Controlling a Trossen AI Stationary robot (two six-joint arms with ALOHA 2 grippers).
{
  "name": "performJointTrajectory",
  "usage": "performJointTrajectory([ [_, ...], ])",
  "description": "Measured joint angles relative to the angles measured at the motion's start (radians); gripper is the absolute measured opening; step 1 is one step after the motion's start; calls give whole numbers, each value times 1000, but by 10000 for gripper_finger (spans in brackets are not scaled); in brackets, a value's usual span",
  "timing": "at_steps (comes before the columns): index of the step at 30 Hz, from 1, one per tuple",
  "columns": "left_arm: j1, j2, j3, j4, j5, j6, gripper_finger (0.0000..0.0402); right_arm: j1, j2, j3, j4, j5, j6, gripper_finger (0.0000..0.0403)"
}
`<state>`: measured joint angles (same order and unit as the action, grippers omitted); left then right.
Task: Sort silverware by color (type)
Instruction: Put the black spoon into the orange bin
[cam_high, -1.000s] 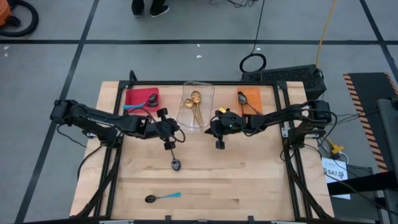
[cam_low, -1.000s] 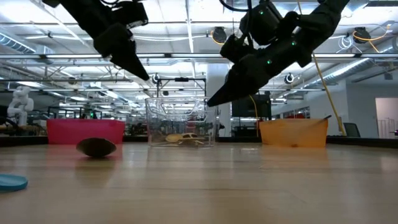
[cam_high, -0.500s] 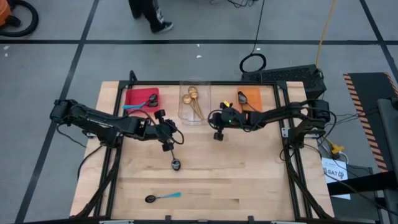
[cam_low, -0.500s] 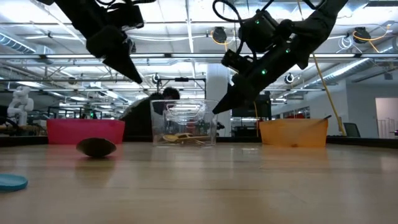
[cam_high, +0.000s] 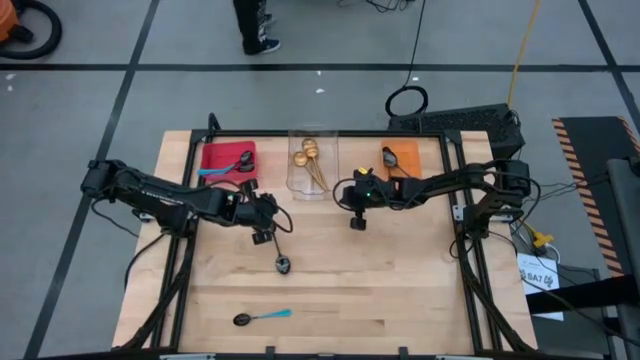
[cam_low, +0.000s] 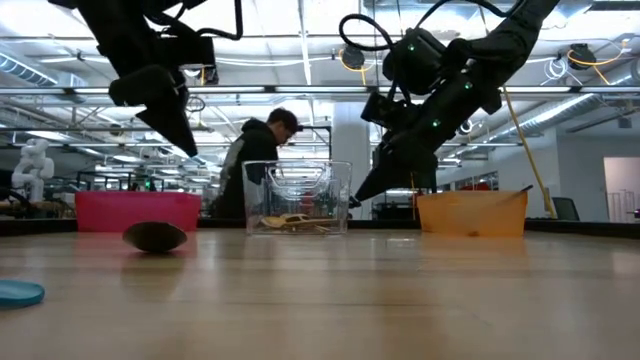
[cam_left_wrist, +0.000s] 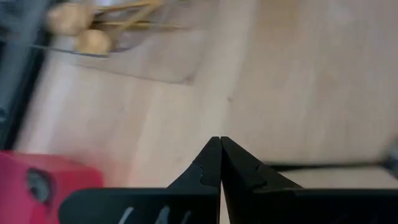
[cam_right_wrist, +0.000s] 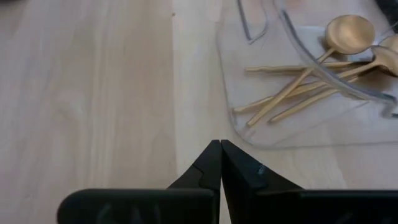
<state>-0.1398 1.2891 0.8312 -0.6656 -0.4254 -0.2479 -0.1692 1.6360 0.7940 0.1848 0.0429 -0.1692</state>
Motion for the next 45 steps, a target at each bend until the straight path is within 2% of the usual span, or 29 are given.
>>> performJointTrajectory([
  [5,-13,14,-1,31,188,56,12,0,-27,0,-51,-20,0,4],
  [9,-25,21,-1,33,257,59,27,0,-77,0,-99,-19,-10,4],
  [16,-53,20,-1,45,292,115,63,0,-167,0,-195,-19,-26,4],
  [24,-85,114,1,158,298,202,142,0,-221,0,-245,-44,-11,4],
  [31,-89,178,0,165,298,339,198,16,-222,0,-296,-48,34,4],
  [34,-71,195,0,166,313,407,208,32,-222,0,-308,-49,61,4],
  [38,-42,227,-5,165,399,435,209,53,-222,0,-329,-49,97,4],
  [45,-12,278,-24,189,442,556,209,79,-222,0,-332,-48,116,4],
])
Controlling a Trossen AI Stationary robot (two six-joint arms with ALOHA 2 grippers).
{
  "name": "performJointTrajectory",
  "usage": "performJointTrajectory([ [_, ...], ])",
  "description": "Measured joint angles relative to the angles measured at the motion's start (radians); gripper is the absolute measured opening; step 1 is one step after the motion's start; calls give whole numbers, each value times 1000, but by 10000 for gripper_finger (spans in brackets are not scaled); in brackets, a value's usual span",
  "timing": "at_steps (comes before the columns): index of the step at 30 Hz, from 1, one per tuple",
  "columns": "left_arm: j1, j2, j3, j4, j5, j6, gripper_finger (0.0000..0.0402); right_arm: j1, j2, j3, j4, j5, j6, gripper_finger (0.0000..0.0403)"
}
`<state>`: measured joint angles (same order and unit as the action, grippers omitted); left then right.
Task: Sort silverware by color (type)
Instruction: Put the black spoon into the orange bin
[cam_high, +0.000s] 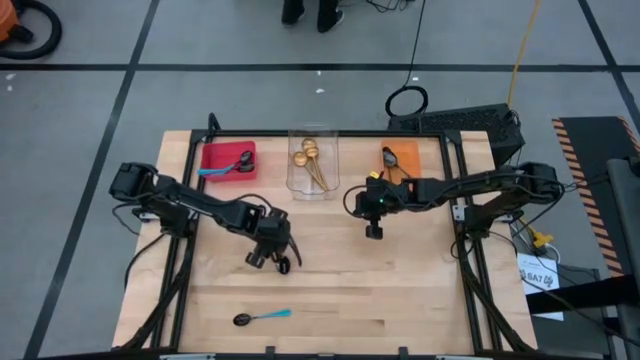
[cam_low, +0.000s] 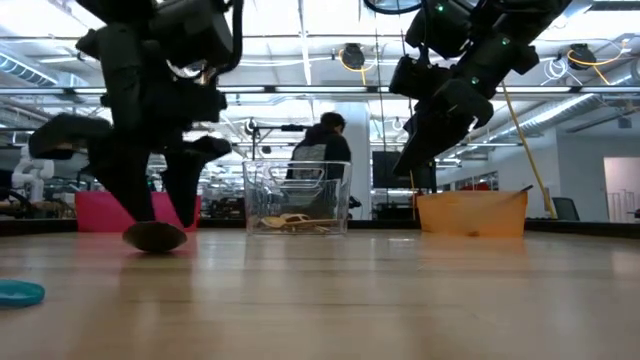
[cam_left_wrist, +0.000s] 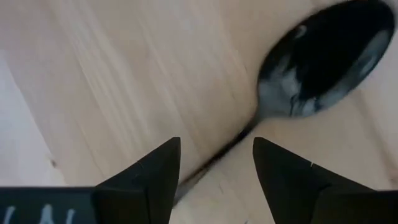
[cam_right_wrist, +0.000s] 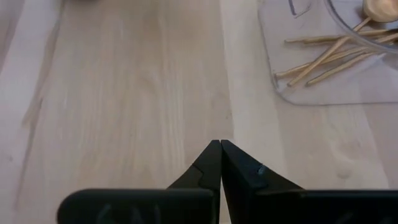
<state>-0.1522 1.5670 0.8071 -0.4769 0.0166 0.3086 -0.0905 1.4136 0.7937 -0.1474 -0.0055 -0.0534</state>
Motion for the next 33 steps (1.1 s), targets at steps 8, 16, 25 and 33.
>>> performJointTrajectory([
  [8,24,67,0,46,62,138,209,20,0,0,-53,0,81,4],
  [16,57,94,0,57,120,144,208,70,0,0,-71,1,168,4],
  [25,56,95,-1,52,127,191,93,99,0,0,-67,17,188,4],
  [33,55,95,-1,68,95,152,10,99,0,0,-59,31,168,4],
])
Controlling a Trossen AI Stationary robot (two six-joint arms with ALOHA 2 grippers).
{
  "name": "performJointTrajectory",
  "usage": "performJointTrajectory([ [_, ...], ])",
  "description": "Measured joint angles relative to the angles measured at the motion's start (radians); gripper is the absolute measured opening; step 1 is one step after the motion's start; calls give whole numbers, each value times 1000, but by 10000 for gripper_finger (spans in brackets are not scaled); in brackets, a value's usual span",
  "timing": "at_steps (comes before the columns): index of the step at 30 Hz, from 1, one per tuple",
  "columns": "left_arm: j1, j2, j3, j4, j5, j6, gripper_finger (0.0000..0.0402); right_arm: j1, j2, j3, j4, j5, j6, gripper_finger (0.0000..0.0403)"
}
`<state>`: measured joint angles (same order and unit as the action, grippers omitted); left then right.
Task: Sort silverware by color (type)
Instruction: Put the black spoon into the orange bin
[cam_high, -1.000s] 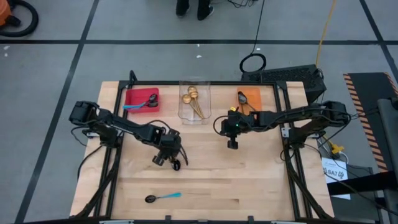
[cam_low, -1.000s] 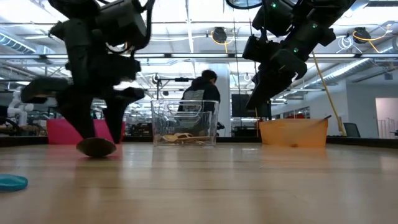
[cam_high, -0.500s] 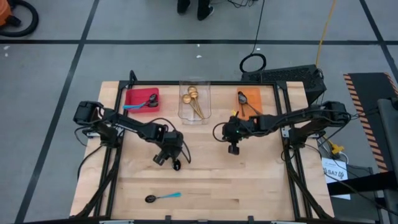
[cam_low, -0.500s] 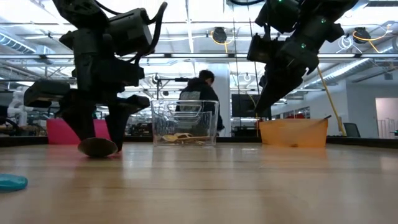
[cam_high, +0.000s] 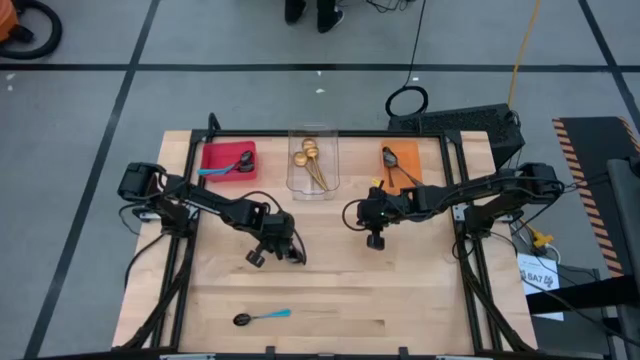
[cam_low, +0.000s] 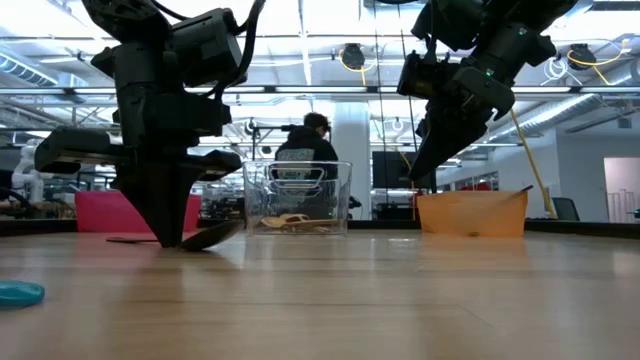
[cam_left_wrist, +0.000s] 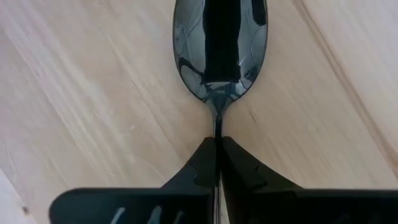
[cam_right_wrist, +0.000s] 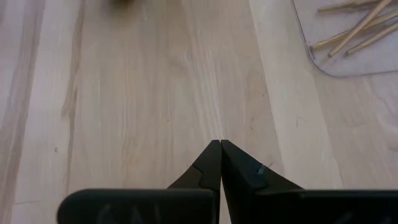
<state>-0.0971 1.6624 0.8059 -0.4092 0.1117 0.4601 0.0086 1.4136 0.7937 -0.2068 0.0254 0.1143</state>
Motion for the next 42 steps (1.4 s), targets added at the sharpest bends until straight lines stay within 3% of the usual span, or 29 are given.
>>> performJointTrajectory([
  [5,0,-34,-4,5,-34,-57,10,0,0,0,-8,0,-29,4],
  [9,5,-97,-5,16,-149,-114,9,0,0,0,-4,13,-63,4],
  [16,-1,-252,-4,94,-364,-225,9,0,1,0,68,143,-106,4],
  [19,-11,-288,-3,130,-452,-228,9,0,1,0,171,208,-139,4],
  [24,-16,-305,-2,197,-652,-209,9,-3,0,0,443,215,-224,4],
  [31,-19,-308,2,325,-911,-478,9,-13,0,0,683,262,-208,4],
  [37,-37,-290,2,413,-943,-606,9,-23,1,0,776,269,-57,22],
  [42,-40,-287,2,433,-959,-640,9,-25,1,0,832,265,49,97],
])
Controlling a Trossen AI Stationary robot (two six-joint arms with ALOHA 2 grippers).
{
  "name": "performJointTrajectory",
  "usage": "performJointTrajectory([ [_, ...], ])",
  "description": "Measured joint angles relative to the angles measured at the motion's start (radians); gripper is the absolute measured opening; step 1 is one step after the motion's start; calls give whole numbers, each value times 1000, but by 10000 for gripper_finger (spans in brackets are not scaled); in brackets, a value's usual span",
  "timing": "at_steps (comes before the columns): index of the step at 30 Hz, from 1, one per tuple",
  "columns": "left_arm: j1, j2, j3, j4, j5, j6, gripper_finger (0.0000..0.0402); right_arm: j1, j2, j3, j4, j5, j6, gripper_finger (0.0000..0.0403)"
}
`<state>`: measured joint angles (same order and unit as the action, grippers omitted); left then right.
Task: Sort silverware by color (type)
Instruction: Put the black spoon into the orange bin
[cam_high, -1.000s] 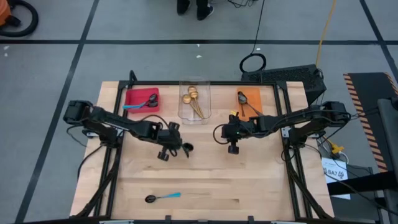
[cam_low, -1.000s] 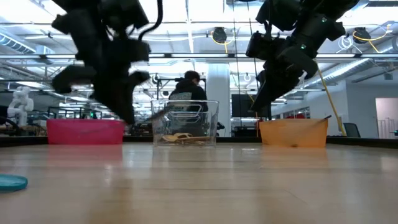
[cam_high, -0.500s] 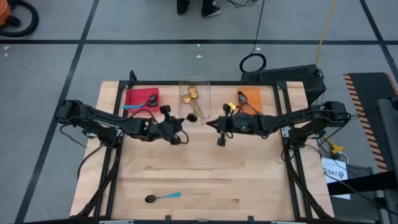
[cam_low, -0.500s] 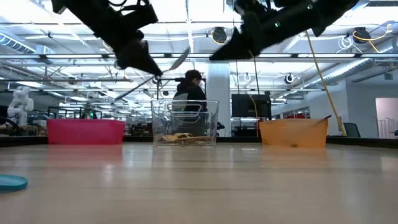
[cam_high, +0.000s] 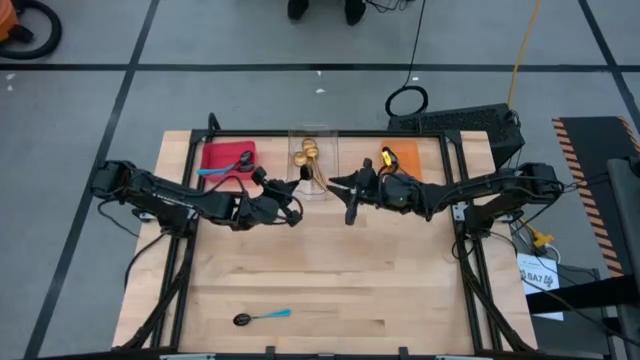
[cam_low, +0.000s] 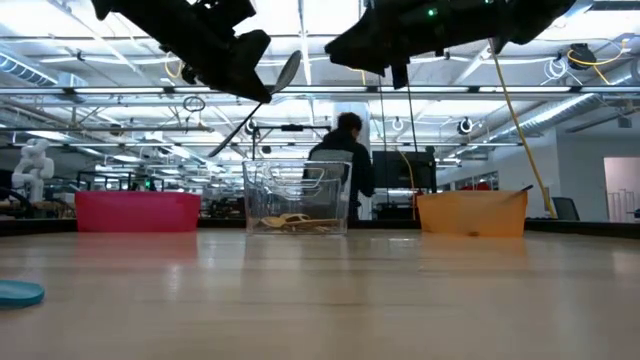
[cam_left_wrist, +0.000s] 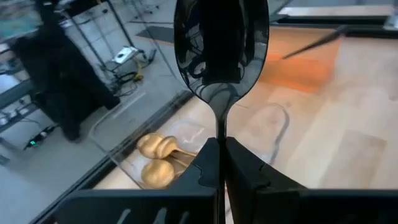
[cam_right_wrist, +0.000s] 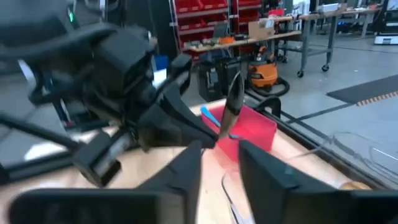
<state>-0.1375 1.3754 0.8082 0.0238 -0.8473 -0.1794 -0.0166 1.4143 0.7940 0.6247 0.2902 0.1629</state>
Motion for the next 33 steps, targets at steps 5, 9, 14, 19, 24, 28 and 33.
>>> performJointTrajectory([
  [5,0,0,0,17,-18,8,9,-2,43,1,118,-2,15,184],
  [9,-5,0,0,37,-17,20,9,-4,96,24,167,-2,8,224],
  [14,-14,0,0,39,-17,26,9,-11,124,85,166,-1,-25,230],
  [19,-15,0,0,61,-17,24,9,-10,176,152,126,8,-28,220],
  [24,-20,0,0,62,-10,15,9,-10,246,209,119,79,-25,214],
  [28,-23,0,0,62,-9,13,9,-11,270,239,124,105,-42,199],
  [33,-22,0,0,73,-9,13,9,-25,271,263,90,102,-15,154],
])
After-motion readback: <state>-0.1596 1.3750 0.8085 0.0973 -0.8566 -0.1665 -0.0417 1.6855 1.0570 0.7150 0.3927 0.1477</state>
